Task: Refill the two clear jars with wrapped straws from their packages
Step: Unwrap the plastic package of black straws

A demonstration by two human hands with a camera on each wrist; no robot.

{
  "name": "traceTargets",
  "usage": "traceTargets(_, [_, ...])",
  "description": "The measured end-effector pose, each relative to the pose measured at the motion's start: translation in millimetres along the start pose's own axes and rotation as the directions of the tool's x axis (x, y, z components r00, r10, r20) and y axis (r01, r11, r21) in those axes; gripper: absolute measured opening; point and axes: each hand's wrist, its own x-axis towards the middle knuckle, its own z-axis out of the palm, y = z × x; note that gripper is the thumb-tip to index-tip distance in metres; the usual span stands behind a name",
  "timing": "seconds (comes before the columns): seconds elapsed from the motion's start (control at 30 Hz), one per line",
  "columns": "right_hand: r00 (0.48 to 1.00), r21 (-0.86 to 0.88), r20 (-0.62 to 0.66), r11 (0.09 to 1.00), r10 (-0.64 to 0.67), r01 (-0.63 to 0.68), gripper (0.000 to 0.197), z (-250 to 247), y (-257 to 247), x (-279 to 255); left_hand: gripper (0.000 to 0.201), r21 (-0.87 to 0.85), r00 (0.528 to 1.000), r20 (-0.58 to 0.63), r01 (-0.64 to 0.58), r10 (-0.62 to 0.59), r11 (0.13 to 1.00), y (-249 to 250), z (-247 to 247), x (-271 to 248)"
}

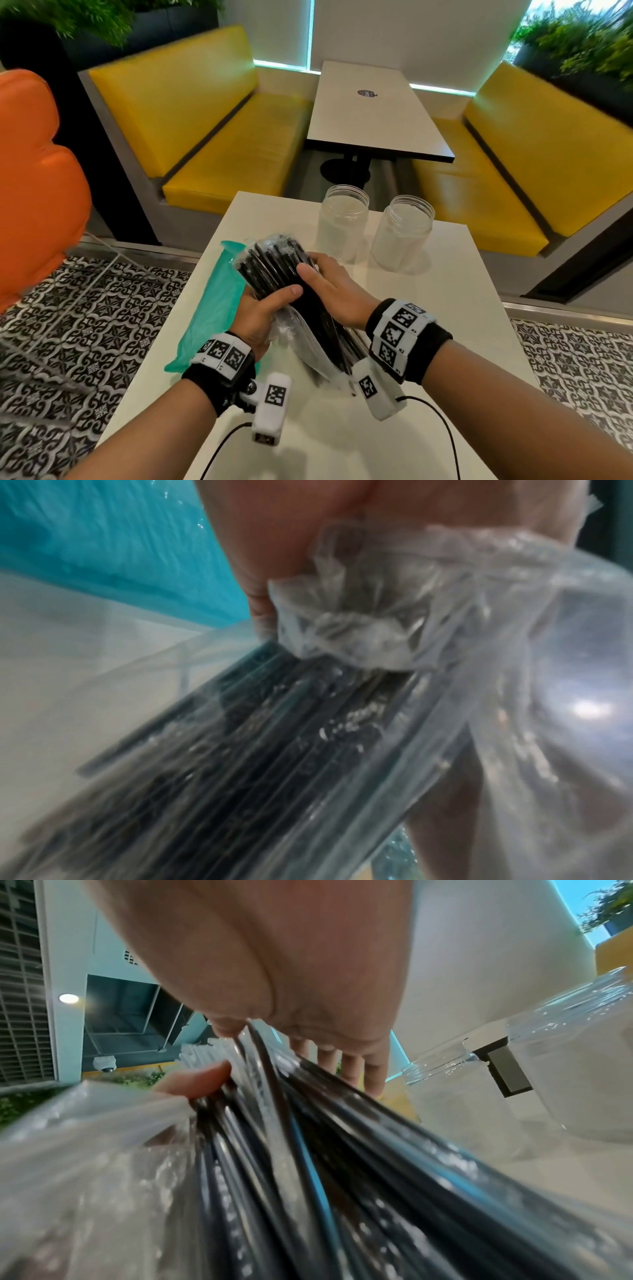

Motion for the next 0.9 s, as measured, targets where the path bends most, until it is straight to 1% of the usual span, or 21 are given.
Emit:
traceTargets(0.07, [0.998, 0.007, -0.026, 0.998, -0.06, 0.06, 0.051, -2, -3, 1, 0.075, -0.011, 1.0, -0.009, 0.014, -0.014, 1.0, 0, -1, 2])
traceTargets(0.1, [0.995, -0.003, -0.017, 0.995, -0.096, 0.096, 0.051, -2, -1, 3, 0.071, -0.015, 1.0, -0.008, 0.018, -0.018, 1.0, 1, -1, 3])
traceTargets(0.17, [0.993, 0.035, 0.037, 0.993, -0.114, 0.113, 0.048, -1, 0, 2, 0.067, -0.023, 1.0, -0.005, 0.019, -0.019, 1.0, 3, 0, 3])
traceTargets(0.23, [0.993, 0.046, 0.084, 0.996, -0.084, 0.08, 0.063, 0, 2, 1, 0.064, -0.046, 1.0, 0.0, 0.013, -0.013, 0.999, 6, 1, 2])
traceTargets(0.3, [0.993, 0.036, 0.093, 0.997, -0.071, 0.068, 0.069, -1, 2, 1, 0.059, -0.096, 1.0, 0.023, 0.0, 0.002, 0.995, 10, 1, 0])
traceTargets(0.33, [0.994, 0.04, 0.09, 0.997, -0.07, 0.066, 0.07, -3, -3, -2, 0.06, -0.128, 0.999, 0.035, -0.004, 0.008, 0.992, 11, 1, -1])
traceTargets(0.43, [0.991, 0.089, 0.099, 0.993, -0.09, 0.082, 0.069, -13, -14, -5, 0.078, -0.178, 1.0, 0.031, 0.001, 0.005, 0.984, 13, 1, 0])
traceTargets(0.5, [0.988, 0.108, 0.126, 0.991, -0.09, 0.076, 0.068, -15, -17, -5, 0.087, -0.162, 1.0, 0.015, 0.017, -0.015, 0.987, 15, 3, 2])
traceTargets(0.53, [0.987, 0.107, 0.145, 0.993, -0.071, 0.055, 0.064, -14, -16, -5, 0.088, -0.149, 1.0, 0.015, 0.027, -0.025, 0.988, 17, 5, 2])
traceTargets(0.6, [0.984, 0.115, 0.168, 0.992, -0.066, 0.047, 0.048, -14, -16, -4, 0.085, -0.121, 0.998, 0.039, 0.047, -0.043, 0.992, 19, 6, 2])
traceTargets(0.63, [0.983, 0.112, 0.173, 0.993, -0.063, 0.043, 0.048, -14, -16, -5, 0.084, -0.109, 0.997, 0.065, 0.056, -0.049, 0.993, 20, 6, 2])
traceTargets(0.77, [0.981, 0.083, 0.188, 0.996, -0.051, 0.036, 0.062, -15, -15, -7, 0.076, -0.065, 0.987, 0.153, 0.066, -0.056, 0.996, 18, 0, 0])
traceTargets(0.87, [0.971, 0.055, 0.238, 0.998, -0.029, 0.017, 0.075, -15, -14, -7, 0.083, -0.002, 0.983, 0.181, 0.044, -0.043, 0.999, 16, 1, -3])
traceTargets(0.9, [0.969, 0.05, 0.248, 0.999, -0.013, 0.001, 0.077, -13, -16, -9, 0.082, 0.026, 0.983, 0.179, 0.023, -0.027, 0.999, 14, 2, -4])
